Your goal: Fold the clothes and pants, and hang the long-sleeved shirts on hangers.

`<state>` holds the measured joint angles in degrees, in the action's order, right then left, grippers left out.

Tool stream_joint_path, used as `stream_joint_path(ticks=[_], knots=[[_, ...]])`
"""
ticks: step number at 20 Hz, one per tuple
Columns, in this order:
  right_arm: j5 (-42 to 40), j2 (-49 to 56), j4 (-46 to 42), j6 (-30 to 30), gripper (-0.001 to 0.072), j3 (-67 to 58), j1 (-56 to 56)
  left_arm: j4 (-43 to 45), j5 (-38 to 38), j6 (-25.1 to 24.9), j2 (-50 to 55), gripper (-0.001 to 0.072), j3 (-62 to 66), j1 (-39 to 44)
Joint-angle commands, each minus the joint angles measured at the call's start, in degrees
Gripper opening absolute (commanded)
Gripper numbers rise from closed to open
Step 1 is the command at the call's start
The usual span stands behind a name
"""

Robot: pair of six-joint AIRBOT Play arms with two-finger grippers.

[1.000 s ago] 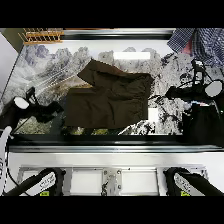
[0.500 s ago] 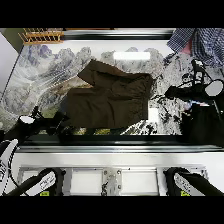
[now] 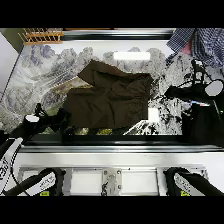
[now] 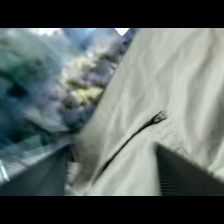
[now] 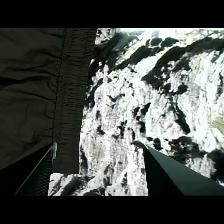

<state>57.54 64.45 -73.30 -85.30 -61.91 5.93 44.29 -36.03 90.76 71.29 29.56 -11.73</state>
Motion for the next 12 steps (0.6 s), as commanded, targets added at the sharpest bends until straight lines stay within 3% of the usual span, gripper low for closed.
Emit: stream_joint_path(ticks=[1, 3, 5, 7, 9, 12], knots=[[1.53, 0.02, -0.02, 0.0, 0.0587, 0.31, 0.24, -0.81, 2.45, 0.57, -0.07, 0.0009, 0.09, 2.38], [4.79, 0.02, 0.0, -0.94, 0.0587, 2.47, 1.51, -0.22, 0.7, -1.14, -1.22, 0.0005, 0.09, 1.79], [6.49, 0.02, 0.07, -8.48, 0.0588, 8.41, 3.28, -0.24, -0.66, -3.82, -3.5, 0.0004, 0.07, 1.14], [2.1, 0.13, 2.97, -15.54, 0.0588, 16.85, 3.87, -0.24, -1.57, -5.38, -5.97, 0.0005, 0.07, 1.09], [-6.58, 0.74, 15.23, -15.26, 0.0588, 24.61, 3.67, -0.26, -2.27, -6.16, -7.37, 0.0005, 0.07, 1.16], [-18.82, 4.33, 32.13, -7.56, 0.0587, 30.56, -0.15, -0.2, -2.99, -6.43, -7.52, 0.0005, 0.04, 1.16]])
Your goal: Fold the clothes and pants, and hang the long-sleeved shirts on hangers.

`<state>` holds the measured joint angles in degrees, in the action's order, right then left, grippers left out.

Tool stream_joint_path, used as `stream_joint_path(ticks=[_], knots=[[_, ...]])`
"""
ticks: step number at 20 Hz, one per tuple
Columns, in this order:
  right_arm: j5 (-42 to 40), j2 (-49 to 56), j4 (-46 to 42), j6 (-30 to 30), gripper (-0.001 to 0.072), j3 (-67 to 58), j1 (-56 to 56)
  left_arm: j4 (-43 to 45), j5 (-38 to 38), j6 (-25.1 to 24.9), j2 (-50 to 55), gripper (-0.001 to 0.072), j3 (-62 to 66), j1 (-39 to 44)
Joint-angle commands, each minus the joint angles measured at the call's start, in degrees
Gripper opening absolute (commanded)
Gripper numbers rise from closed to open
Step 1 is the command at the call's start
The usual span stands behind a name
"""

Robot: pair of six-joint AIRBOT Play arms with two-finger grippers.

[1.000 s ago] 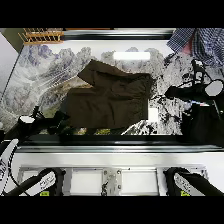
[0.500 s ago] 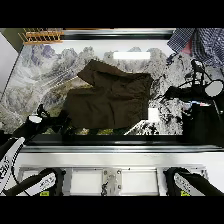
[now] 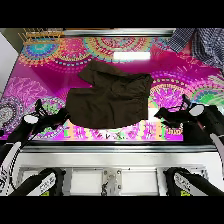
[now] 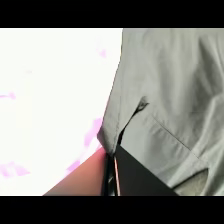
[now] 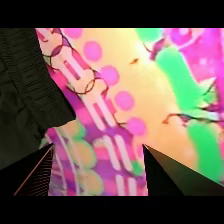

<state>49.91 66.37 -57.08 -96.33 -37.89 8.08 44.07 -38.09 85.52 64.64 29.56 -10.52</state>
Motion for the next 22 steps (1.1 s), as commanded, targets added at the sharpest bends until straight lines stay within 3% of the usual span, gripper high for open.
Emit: stream_joint_path(ticks=[1, 5, 9, 11, 13, 15, 16, 18, 22], knots=[[-13.77, 4.33, 20.02, 6.12, 0.0588, 6.51, -4.42, -0.07, -0.94, -1.18, -0.87, 0.0005, 0.04, -0.04], [-24.87, 9.53, 36.96, 16.79, 0.0587, 6.43, -11.47, -0.04, -0.96, -1.18, -0.87, 0.0005, 0.04, -0.04], [-29.97, 10.73, 39.32, 19.32, 0.057, 6.38, -13.66, -0.04, -0.96, -1.16, -0.87, 0.0005, 0.04, -0.04], [-31.3, 10.75, 39.34, 20.11, 0.0331, 6.36, -13.75, -0.04, -0.96, -1.16, -0.87, 0.0004, 0.04, -0.04], [-33.16, 10.75, 39.32, 20.11, 0.0279, 6.34, -13.75, -0.04, -0.96, -1.16, -0.87, 0.0005, 0.04, -0.04], [-34.27, 10.73, 39.12, 20.13, 0.0093, 6.34, -13.75, -0.07, -0.96, -1.16, -0.87, 0.0005, 0.04, -0.04], [-34.86, 10.73, 39.12, 20.11, 0.0092, 6.34, -13.75, -0.04, -0.94, -1.16, -0.87, 0.0005, 0.04, -0.04], [-35.1, 10.69, 38.69, 22.29, 0.002, 6.05, -13.75, -0.07, -0.9, -1.16, -0.9, 0.0005, 0.07, -0.04], [-33.68, 7.63, 38.69, 29.99, 0.0018, 3.8, -13.73, -0.02, -2.43, -1.38, -1.51, 0.0004, 3.58, -1.44]])
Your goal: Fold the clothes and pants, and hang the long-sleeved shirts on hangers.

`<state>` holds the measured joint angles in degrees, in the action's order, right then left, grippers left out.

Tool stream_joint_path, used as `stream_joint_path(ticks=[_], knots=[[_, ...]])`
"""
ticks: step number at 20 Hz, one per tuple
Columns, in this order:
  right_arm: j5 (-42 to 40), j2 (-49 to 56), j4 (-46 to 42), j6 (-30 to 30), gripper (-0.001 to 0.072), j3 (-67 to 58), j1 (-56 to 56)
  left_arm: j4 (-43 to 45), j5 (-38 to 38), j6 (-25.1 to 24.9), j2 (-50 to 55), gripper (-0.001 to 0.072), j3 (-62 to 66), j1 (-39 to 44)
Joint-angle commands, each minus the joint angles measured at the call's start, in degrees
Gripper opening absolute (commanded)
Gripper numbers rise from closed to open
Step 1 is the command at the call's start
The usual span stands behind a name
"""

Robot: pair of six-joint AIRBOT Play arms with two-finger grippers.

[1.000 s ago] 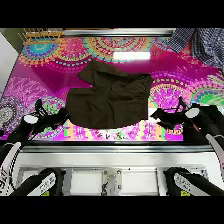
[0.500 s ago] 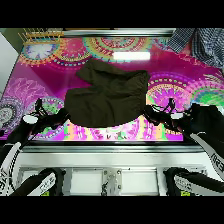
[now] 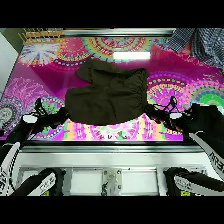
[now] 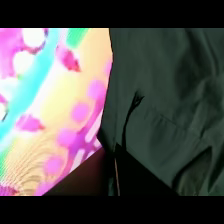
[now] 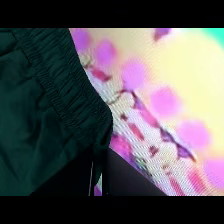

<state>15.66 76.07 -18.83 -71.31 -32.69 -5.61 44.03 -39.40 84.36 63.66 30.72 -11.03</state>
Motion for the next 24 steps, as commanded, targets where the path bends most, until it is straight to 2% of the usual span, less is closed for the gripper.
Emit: stream_joint_path(ticks=[1, 6, 7, 10, 13, 16, 20, 24], knots=[[1.4, -4.48, 0.26, 7.08, 0.0018, -2.47, 0.07, 0.0, -2.19, -0.68, -1.84, 0.0004, 5.01, -1.68], [10.54, -22.47, -10.51, 7.87, 0.0016, -13.14, 0.11, -0.04, -6.73, -1.53, -14.73, 0.0005, 25.99, -3.48], [12.92, -26.4, -12.85, 6.56, 0.0016, -15.82, 0.11, -0.07, -8.07, -1.51, -17.44, 0.0004, 30.42, -3.48], [22.47, -37.22, -27.28, -3.54, 0.0016, -25.51, 0.11, -0.11, -11.02, -1.46, -25.59, 0.0004, 42.51, -3.48], [37.24, -45.57, -43.19, -15.72, 0.0016, -34.38, 0.11, -0.11, -11.61, -0.39, -33.11, 0.0004, 50.16, -3.48], [47.95, -51.39, -50.66, -23.23, 0.0016, -40.41, 0.11, -0.07, -11.8, 2.05, -37.57, 0.0004, 56.17, -3.48], [54.95, -53.94, -51.06, -28.7, 0.0016, -43.54, 0.11, -0.09, -14.8, 2.69, -33.97, 0.0004, 65.0, -3.48], [62.14, -47.65, -51.93, -35.8, 0.0016, -43.52, 0.11, -0.24, -20.26, 3.54, -18.16, 0.0004, 68.3, -3.48]])
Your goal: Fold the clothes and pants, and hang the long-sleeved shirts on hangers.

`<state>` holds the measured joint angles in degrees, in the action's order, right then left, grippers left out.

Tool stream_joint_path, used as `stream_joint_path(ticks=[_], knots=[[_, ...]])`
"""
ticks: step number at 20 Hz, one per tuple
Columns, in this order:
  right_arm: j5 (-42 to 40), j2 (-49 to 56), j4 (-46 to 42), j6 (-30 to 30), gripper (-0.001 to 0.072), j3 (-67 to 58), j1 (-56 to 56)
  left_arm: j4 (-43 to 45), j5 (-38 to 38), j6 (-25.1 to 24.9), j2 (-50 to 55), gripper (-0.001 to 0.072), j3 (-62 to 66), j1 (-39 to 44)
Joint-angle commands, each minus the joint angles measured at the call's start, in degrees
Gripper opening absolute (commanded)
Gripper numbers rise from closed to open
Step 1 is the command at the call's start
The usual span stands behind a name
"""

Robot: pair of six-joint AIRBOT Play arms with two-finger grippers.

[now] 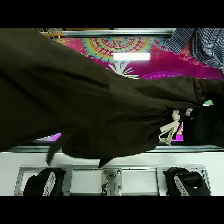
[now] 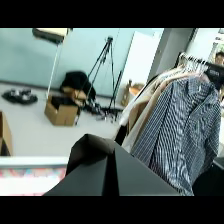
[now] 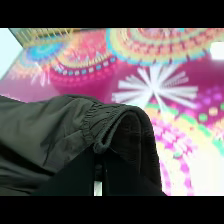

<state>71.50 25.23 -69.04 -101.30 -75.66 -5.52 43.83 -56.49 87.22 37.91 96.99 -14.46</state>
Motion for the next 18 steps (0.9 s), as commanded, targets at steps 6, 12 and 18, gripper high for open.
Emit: stream_joint_path(ticks=[6, 12, 18], knots=[[10.25, 28.92, -1.75, -5.7, 0.0017, 0.24, -0.09, 0.13, -6.69, 1.31, 35.19, 0.0003, 2.03, 4.63], [-10.23, 52.37, -2.36, -0.44, 0.0017, -1.31, -0.02, 0.09, 3.41, 0.0, 53.48, 0.0004, 2.05, 12.9], [-13.42, 51.21, -4.98, 2.8, 0.0017, -1.57, 0.07, 4.72, -0.81, 0.0, 52.43, 0.0003, 2.03, 11.34]])
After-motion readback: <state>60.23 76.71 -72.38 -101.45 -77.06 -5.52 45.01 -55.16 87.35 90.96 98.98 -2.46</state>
